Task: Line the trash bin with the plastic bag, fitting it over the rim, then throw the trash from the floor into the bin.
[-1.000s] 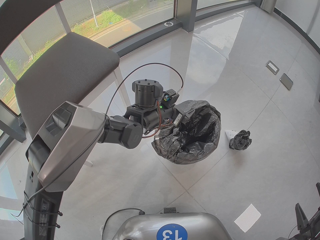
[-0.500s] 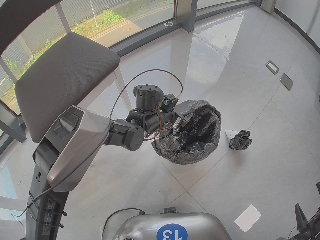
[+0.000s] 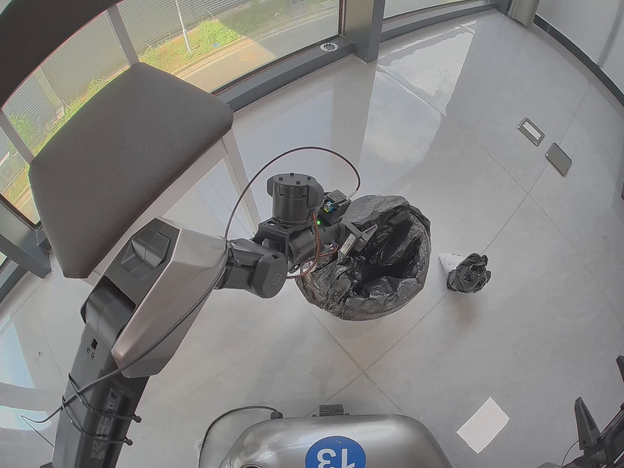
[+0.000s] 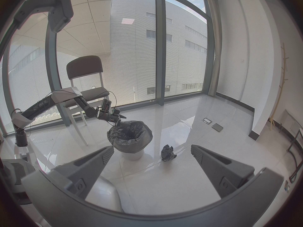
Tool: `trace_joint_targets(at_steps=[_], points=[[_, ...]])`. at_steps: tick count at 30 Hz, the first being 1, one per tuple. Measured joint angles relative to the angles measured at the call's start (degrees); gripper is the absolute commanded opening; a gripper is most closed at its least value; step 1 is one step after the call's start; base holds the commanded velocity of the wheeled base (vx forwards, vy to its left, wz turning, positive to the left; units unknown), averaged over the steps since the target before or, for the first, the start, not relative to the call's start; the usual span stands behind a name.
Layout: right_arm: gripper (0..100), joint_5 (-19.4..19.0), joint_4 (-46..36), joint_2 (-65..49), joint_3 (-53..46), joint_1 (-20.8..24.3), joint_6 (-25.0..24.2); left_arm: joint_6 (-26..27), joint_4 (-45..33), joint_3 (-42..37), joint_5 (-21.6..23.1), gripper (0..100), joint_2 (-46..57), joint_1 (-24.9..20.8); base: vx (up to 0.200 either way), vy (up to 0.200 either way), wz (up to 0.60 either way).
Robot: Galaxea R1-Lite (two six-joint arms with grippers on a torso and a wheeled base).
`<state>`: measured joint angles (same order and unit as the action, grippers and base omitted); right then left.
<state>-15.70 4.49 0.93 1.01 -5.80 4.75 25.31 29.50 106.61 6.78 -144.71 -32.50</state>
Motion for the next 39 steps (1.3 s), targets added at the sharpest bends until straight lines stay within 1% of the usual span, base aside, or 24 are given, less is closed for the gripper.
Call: trace_joint_targets(at_steps=[9,18,23,33,39], points=[[100,-0.3,0.0,0.0,0.0,0.0,0.0,-0.2,0.2,0.2,0.0,0,-0.3,0.3,0.0,0.0,0.0],[100,-0.3,0.0,0.0,0.0,0.0,-0.1,-1.0,0.4,0.2,-1.3,0,0.2,0.9,0.0,0.0,0.0],[100,-0.4,0.0,0.0,0.0,0.0,0.0,-2.6,0.7,0.3,-2.2,0,0.4,2.2,0.0,0.0,0.0],[100,-0.4,0.0,0.0,0.0,0.0,-0.1,-2.8,0.8,0.8,-2.3,0,0.5,5.3,0.0,0.0,0.0],[100,-1.1,0.0,0.0,0.0,0.0,-0.1,-2.8,0.7,0.7,-2.2,0,0.4,7.2,0.0,0.0,0.0]])
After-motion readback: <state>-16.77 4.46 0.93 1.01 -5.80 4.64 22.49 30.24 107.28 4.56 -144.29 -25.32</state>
